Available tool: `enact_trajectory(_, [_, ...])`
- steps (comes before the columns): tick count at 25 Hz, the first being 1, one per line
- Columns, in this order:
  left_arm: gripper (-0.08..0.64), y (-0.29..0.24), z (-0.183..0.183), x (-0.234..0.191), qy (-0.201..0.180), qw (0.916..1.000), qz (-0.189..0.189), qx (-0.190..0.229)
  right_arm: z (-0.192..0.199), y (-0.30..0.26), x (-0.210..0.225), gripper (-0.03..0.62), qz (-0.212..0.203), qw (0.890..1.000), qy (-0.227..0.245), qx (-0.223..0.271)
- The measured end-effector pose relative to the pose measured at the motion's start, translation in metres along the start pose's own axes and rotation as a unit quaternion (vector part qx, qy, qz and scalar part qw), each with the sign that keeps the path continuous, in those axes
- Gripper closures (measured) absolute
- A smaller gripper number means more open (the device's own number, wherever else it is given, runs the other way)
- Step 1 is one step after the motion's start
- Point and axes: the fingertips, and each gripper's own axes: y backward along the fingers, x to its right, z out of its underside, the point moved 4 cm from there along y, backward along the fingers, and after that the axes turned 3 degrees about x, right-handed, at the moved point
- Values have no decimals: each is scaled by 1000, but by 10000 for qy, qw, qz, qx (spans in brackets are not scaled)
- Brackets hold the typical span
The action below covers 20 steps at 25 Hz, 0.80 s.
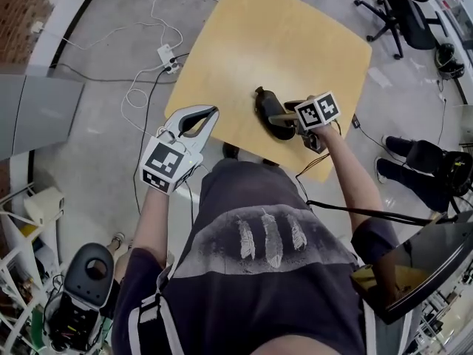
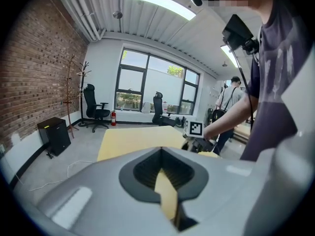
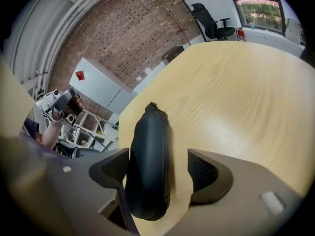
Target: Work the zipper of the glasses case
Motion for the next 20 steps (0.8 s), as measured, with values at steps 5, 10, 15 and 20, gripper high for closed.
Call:
enact_trajectory(5, [560,-5,-2,0,15,10000,58,16,0,-14,-11,230,-123,9997,124,-195])
enact_trajectory(10, [560,-11,-7,3,-88,9997,203,67,0,-18,-25,331,-257,9991,254,-218])
enact_trajectory(15, [560,-13,-13,3,-255,9993,285,45,-4,-8,-30,343,-165,9996,178,142])
enact_trajectory(20, [560,-16,-13,14,-450,9970,627,77,-19,43,-65,344,-1403,9764,-640,1511])
